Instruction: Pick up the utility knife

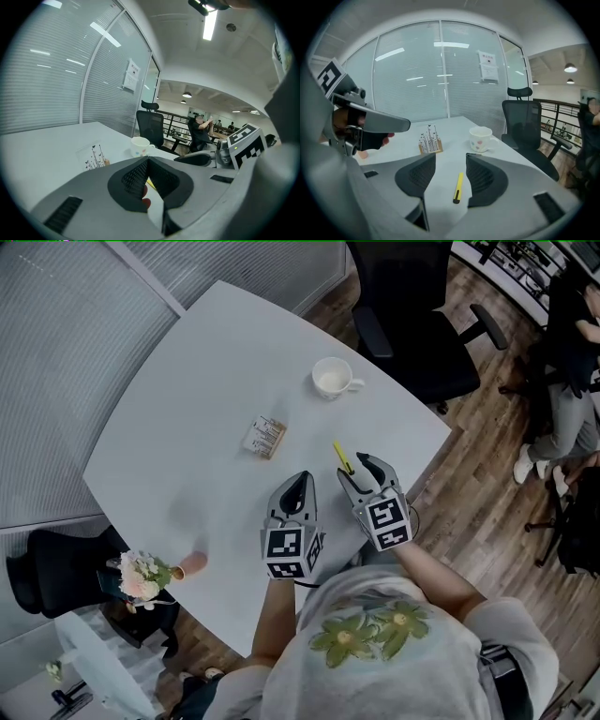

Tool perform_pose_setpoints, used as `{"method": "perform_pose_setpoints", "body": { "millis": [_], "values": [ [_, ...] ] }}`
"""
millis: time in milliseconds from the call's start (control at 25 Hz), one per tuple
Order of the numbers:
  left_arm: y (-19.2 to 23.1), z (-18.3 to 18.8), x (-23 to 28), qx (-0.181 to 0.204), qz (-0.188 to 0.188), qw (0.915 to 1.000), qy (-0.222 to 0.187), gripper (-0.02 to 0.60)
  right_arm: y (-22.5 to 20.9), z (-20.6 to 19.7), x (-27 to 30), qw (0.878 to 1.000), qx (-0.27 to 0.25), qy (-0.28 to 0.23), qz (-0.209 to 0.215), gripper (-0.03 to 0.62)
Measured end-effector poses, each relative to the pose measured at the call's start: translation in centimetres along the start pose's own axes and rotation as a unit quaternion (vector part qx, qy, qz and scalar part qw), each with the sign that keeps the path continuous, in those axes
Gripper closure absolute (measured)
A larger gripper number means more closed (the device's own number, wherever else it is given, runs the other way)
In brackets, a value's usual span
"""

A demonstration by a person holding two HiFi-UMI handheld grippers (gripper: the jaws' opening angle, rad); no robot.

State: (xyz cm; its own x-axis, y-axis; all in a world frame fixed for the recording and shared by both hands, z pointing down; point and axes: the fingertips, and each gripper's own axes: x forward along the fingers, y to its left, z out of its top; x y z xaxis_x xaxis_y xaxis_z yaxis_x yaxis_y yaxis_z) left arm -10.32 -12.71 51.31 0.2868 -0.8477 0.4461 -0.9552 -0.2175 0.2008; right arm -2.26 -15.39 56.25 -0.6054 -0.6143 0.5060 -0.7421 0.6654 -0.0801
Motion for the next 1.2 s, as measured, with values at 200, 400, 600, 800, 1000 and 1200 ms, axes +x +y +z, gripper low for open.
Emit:
{"method": "perform_pose_setpoints", "body": {
  "millis": [200, 400, 600, 800, 1000, 1200],
  "values": [
    [0.5, -0.7, 0.7, -0.001, -0.002, 0.9999, 0.013, 0.581, -0.1, -1.7, 1.3, 1.000, -0.001, 0.028, 0.004, 0.384],
    [0.5, -1.2, 1.1, 0.000, -0.007, 0.9997, 0.021, 0.581, -0.3, -3.2, 2.2, 0.999, -0.003, 0.044, 0.001, 0.384],
    [0.6, -1.5, 1.3, 0.002, -0.012, 0.9995, 0.028, 0.581, -0.4, -4.6, 3.0, 0.998, -0.007, 0.060, -0.003, 0.384],
    [0.5, -1.9, 1.4, 0.002, -0.016, 0.9993, 0.033, 0.581, -0.8, -6.0, 3.7, 0.997, -0.016, 0.078, -0.008, 0.384],
    [0.8, -2.1, 1.6, 0.001, -0.017, 0.9991, 0.037, 0.581, -1.2, -7.5, 4.7, 0.995, -0.022, 0.100, -0.010, 0.384],
    [0.7, -2.3, 1.7, 0.001, -0.020, 0.9990, 0.041, 0.581, -1.4, -9.0, 5.5, 0.992, -0.034, 0.122, -0.010, 0.384]
  ]
}}
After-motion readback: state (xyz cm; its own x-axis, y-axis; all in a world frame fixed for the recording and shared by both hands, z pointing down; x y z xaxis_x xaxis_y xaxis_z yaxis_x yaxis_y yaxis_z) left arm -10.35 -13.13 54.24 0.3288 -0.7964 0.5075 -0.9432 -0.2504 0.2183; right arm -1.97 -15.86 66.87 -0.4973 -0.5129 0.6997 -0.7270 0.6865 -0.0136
